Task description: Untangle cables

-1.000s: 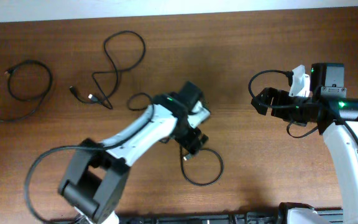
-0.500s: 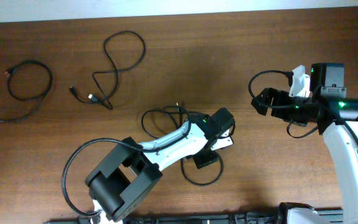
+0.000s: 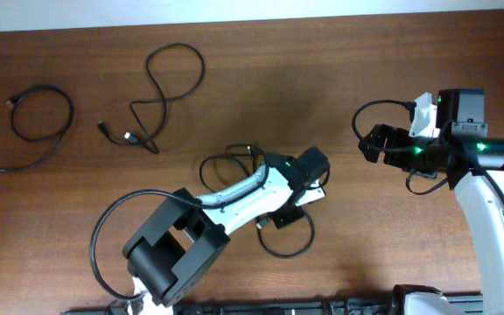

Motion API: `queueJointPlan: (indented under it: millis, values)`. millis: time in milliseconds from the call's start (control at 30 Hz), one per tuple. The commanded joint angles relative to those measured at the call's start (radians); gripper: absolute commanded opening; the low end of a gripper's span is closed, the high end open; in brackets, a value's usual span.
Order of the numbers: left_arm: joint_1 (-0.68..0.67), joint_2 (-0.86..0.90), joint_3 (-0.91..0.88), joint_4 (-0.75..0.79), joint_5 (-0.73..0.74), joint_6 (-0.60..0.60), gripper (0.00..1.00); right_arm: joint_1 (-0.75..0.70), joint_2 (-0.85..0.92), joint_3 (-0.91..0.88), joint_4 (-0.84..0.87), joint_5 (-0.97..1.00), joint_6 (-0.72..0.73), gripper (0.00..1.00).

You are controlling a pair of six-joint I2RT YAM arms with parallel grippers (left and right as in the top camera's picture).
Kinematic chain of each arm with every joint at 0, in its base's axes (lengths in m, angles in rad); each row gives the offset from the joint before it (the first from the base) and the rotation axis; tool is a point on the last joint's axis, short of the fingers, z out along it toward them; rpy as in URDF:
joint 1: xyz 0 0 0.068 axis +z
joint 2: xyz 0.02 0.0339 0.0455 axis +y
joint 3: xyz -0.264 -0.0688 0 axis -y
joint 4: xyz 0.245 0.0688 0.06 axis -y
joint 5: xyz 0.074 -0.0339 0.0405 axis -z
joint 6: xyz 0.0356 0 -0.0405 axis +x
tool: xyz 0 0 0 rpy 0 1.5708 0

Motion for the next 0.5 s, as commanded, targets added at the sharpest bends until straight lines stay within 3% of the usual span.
queueJointPlan:
  millis: [0,133,467]
  values:
    - [0.038,-0.036,0.044,-0.003,-0.1,-0.1,0.0,-0.002,-0.002,0.002,-0.001,0.013,0.004,1.0]
    - [0.074,-0.111,0.045,-0.003,-0.136,-0.161,0.0,-0.002,-0.002,0.002,-0.001,0.013,0.004,1.0]
    - [0.178,-0.255,0.044,0.0,-0.179,-0.177,0.0,-0.002,-0.002,0.002,0.0,0.013,0.004,1.0]
